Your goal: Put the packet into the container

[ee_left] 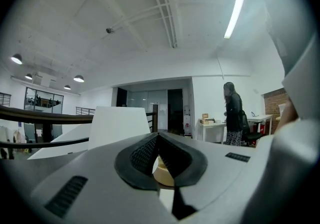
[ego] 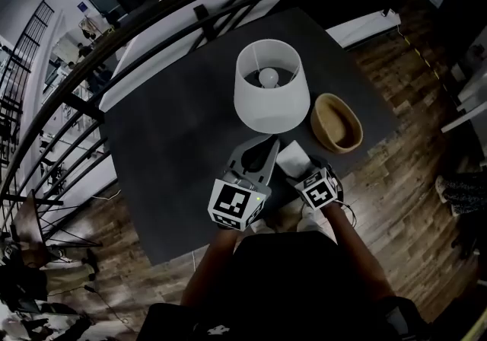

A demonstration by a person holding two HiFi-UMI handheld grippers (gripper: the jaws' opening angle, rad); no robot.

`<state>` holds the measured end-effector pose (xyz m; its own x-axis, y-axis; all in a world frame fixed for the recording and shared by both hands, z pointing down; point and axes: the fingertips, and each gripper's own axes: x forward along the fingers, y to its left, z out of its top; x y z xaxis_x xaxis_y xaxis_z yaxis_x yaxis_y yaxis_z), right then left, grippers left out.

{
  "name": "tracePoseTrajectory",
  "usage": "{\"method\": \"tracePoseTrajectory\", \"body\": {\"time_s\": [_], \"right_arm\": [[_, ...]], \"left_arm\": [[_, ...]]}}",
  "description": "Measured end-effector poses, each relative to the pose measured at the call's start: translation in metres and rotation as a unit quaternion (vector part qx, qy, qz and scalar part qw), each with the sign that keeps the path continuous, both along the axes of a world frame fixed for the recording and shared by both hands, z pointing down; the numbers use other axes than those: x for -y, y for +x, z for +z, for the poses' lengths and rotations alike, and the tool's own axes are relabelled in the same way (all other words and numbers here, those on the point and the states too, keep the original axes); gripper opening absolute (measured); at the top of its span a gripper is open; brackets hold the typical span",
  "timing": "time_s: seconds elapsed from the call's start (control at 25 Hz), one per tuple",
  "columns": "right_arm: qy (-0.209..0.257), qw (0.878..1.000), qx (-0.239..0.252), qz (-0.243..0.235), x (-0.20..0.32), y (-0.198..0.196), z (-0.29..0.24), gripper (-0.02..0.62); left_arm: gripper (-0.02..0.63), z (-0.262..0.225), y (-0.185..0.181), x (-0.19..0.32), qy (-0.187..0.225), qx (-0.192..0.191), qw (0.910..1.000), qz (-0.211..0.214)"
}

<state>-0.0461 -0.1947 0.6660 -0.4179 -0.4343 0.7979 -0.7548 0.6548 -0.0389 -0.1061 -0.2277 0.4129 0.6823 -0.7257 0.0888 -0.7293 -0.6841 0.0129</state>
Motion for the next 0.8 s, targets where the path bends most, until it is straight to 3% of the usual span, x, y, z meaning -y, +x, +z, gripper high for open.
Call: {"method": "tracePoseTrajectory", "body": {"time_s": [0.8], "right_arm": [[0.045, 0.998, -0.010, 0.048, 0.052, 0.076, -0.063, 0.408]], "left_arm": [[0.008, -0.004, 0.039, 0.005, 0.006, -0.016, 0.9998, 0.010]]}}
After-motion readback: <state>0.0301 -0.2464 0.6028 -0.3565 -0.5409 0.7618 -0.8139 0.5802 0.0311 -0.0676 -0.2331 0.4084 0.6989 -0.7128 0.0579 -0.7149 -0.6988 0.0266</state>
